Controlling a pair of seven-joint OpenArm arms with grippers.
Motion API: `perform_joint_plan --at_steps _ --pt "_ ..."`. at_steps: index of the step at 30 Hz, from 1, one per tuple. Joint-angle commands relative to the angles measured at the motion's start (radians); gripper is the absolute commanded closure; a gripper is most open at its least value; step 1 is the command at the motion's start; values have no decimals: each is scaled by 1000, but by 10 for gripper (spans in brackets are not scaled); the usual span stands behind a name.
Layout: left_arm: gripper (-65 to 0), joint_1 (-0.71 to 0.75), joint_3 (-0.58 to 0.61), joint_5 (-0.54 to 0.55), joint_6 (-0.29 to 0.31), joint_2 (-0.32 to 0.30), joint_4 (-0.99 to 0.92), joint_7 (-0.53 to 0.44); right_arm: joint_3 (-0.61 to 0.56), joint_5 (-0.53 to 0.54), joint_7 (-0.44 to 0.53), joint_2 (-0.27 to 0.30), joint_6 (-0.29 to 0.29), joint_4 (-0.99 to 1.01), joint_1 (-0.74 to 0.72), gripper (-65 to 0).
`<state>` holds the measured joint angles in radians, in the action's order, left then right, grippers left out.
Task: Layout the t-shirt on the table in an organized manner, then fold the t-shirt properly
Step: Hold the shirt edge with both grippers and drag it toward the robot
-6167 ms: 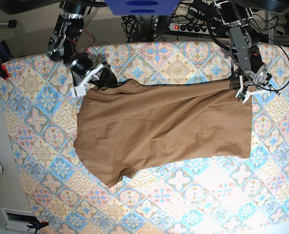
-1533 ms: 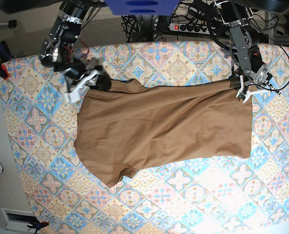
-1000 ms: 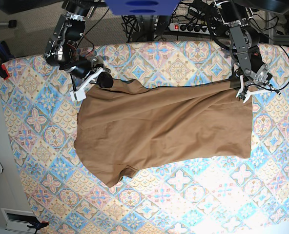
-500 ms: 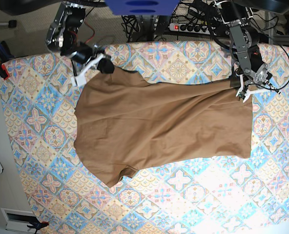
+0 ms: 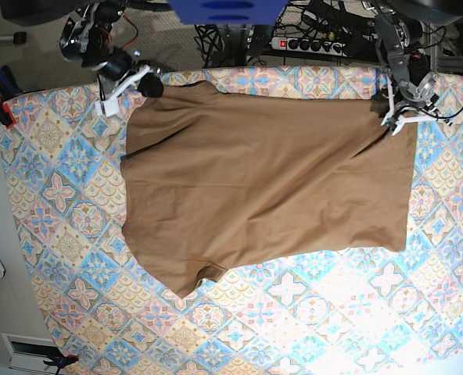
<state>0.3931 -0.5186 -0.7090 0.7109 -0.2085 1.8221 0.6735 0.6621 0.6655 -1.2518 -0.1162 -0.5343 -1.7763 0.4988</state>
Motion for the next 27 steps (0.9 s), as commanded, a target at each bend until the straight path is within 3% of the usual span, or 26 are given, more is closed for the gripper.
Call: perform_joint_plan --at_steps 1,8,15,24,27 --pt "0 -6 -4 -13 -13 -13 14 -1 3 -11 -9 5 -5 -21 16 0" --pt "0 -3 -4 -65 -13 -10 12 -1 5 -13 -10 3 -5 -56 79 0" --pt "0 -4 -2 -77 -13 -9 12 -2 98 -11 -12 2 -5 -56 110 0" --pt "0 -9 -1 -79 -13 -6 12 -1 92 -14 -13 2 -5 -69 117 -1" --pt "-3 -7 -2 -79 -13 -6 14 -1 94 -10 -13 2 -5 -110 117 -153"
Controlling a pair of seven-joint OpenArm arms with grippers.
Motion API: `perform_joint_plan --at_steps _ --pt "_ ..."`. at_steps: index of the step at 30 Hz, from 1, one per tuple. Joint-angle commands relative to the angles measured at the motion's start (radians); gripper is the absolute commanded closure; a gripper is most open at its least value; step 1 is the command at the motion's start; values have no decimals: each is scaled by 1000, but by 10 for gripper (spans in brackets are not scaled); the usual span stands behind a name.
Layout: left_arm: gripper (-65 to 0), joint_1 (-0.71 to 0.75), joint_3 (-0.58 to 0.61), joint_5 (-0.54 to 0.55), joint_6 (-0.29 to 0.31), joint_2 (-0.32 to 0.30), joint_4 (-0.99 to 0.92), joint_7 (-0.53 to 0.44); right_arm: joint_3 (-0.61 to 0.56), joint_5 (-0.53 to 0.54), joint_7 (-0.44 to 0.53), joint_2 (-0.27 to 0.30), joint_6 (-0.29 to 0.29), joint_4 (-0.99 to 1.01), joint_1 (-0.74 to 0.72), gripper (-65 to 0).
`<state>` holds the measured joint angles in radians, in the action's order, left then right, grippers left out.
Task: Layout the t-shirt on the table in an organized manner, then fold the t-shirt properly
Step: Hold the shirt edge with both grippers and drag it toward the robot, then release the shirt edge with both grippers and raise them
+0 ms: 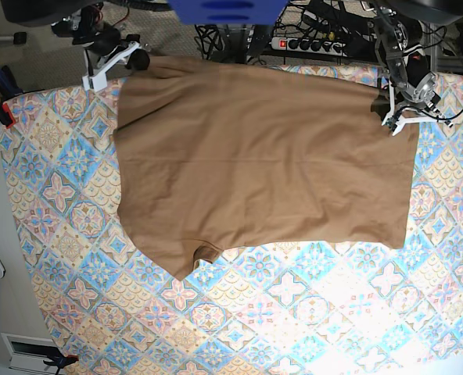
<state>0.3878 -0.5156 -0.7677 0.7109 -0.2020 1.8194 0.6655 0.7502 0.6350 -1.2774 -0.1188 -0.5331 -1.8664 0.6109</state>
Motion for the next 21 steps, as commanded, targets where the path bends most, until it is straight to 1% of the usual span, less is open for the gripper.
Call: perform_joint_plan --at_steps 1,3,4,6,8,11,14,16,19,21 --pt "-46 0 -5 -20 -13 -12 18 7 5 21 12 5 -6 -31 5 -196" --pt "-142 1 -5 -20 -13 -12 19 7 5 23 12 5 -6 -49 5 -275" --pt "-183 1 -5 -19 -13 -12 21 7 5 23 12 5 -6 -51 7 -302" --pt "-248 1 -5 -14 -13 -12 23 7 5 23 12 5 -6 -55 7 -322" --pt "-290 -3 -7 -14 -13 -12 23 7 5 23 12 5 -6 -57 7 -318" --pt "-310 -3 -7 -16 -13 -12 23 7 5 23 12 5 -6 -57 7 -311" --pt "-311 -3 -7 -13 -13 -12 24 7 12 23 12 5 -6 -57 4 -312" --pt "-311 -5 -8 -9 -13 -12 29 7 13 15 18 12 -6 -66 -1 -312" --pt "-311 -5 -8 -8 -13 -12 59 7 25 19 20 40 -6 -72 -1 -312" --pt "-311 -6 -8 11 -13 -12 70 7 25 15 20 43 -6 -72 -13 -312"
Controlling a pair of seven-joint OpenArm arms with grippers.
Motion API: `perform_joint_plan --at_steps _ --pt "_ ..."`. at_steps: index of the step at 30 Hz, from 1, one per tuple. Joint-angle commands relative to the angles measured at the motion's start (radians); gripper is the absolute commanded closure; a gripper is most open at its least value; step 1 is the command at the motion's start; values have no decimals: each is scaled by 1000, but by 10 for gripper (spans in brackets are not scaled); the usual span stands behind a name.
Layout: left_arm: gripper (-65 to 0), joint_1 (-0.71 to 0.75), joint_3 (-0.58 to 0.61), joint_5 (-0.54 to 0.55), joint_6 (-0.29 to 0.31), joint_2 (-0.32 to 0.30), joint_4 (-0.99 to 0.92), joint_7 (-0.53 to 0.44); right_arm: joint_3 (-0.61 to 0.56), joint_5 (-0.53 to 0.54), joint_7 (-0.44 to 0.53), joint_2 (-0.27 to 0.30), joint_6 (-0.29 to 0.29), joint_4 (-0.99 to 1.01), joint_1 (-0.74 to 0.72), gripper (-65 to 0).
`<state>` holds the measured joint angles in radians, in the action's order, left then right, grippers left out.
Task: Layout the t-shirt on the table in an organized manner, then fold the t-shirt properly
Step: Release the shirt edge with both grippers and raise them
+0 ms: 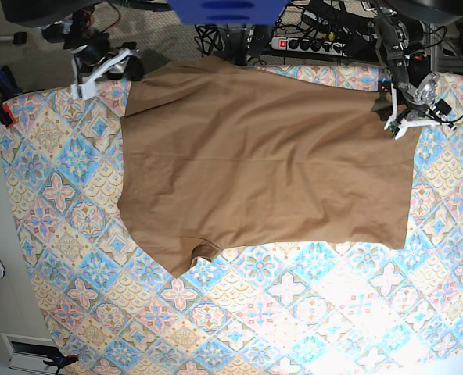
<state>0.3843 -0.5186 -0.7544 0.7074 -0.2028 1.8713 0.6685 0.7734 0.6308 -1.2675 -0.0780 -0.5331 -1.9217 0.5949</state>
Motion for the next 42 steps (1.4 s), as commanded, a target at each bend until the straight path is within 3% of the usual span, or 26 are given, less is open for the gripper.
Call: perform_joint_plan --at_steps 1,5,10,20,25,29,35,39,42 --pt "-311 -3 -5 25 -9 -11 20 4 2 19 10 2 -6 -17 -10 -312" --pt "-311 -12 -47 134 -9 -11 47 4 10 16 10 4 -6 -17 -54 -312" --pt "-311 -71 -145 235 -9 52 103 3 62 -50 4 13 -6 -15 -114 -312" --pt "-311 -127 -180 223 -9 88 103 1 57 -176 4 16 -6 -14 -238 -312" --pt "-311 -52 -174 186 -9 81 104 -10 57 -179 4 17 -6 -12 -272 -312" --pt "-311 46 -174 197 -9 47 104 -111 48 -180 4 17 -6 -9 -304 -312" --pt "-311 35 -242 312 -9 53 115 -146 -18 -182 4 17 -6 -8 -315 -312" --pt "-312 -78 -348 462 -9 118 126 -146 -76 -182 10 17 -6 -8 -315 -312" --pt "-312 -132 -357 496 -9 142 126 -146 -101 -182 10 17 -6 -8 -359 -312"
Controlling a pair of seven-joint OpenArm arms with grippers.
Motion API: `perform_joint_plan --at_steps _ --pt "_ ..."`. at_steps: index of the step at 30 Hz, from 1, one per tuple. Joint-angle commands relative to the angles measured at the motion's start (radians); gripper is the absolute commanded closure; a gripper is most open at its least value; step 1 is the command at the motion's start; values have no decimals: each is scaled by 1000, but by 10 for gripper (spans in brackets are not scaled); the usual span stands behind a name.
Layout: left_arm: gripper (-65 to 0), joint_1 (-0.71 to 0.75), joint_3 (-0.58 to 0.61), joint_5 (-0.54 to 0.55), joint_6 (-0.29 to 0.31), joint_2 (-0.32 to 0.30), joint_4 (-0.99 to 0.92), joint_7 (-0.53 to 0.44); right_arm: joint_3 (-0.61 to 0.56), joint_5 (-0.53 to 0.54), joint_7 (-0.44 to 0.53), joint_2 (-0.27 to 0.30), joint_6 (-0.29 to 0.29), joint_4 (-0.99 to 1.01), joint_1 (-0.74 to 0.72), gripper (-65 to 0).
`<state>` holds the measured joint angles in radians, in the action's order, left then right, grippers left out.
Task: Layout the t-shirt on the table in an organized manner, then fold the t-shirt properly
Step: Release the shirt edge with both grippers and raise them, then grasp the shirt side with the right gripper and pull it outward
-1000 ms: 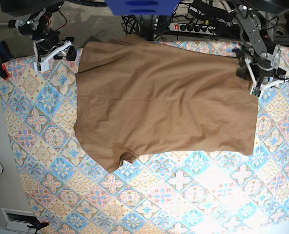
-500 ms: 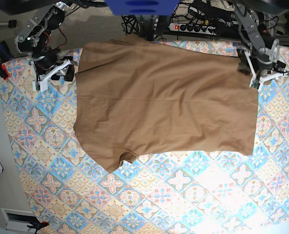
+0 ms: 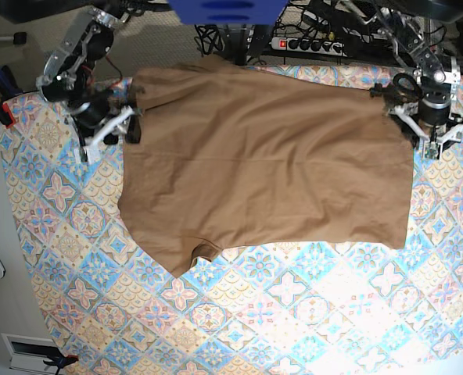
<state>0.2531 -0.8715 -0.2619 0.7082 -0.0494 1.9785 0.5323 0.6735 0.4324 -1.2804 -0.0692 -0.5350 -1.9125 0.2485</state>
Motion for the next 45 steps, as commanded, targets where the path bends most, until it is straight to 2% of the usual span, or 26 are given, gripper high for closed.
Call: perform_joint_plan --at_steps 1,5,9,13,19,22,27,37,42,45 --pt "-312 -5 -4 3 -10 -4 18 -10 -1 16 23 10 -4 -15 -27 -312" --pt "-312 -39 16 -10 -10 24 18 -10 -1 16 23 38 -4 -14 -87 -312" --pt "-312 -90 16 -17 -10 64 15 -10 -1 16 17 104 -4 -8 -191 -312" --pt "-312 -131 16 -18 -10 92 15 -8 -1 16 17 157 -4 107 -266 -312" --pt "-312 -243 16 -184 -10 173 14 -8 -45 16 28 231 -4 327 -375 -312" --pt "-312 -289 16 -259 -10 206 12 -8 -114 16 80 257 -4 394 -413 -312" --pt "-312 -300 56 -282 -10 206 12 -8 -185 16 187 294 -4 577 -453 -312" --pt "-312 -295 81 -284 -10 206 12 -8 -262 16 359 311 -4 821 -470 -312" --pt "-312 -295 77 -284 -10 206 12 -8 -275 15 402 312 -4 882 -475 -312" --pt "-312 -295 77 -284 -10 206 12 -8 -277 15 410 312 -4 911 -527 -310"
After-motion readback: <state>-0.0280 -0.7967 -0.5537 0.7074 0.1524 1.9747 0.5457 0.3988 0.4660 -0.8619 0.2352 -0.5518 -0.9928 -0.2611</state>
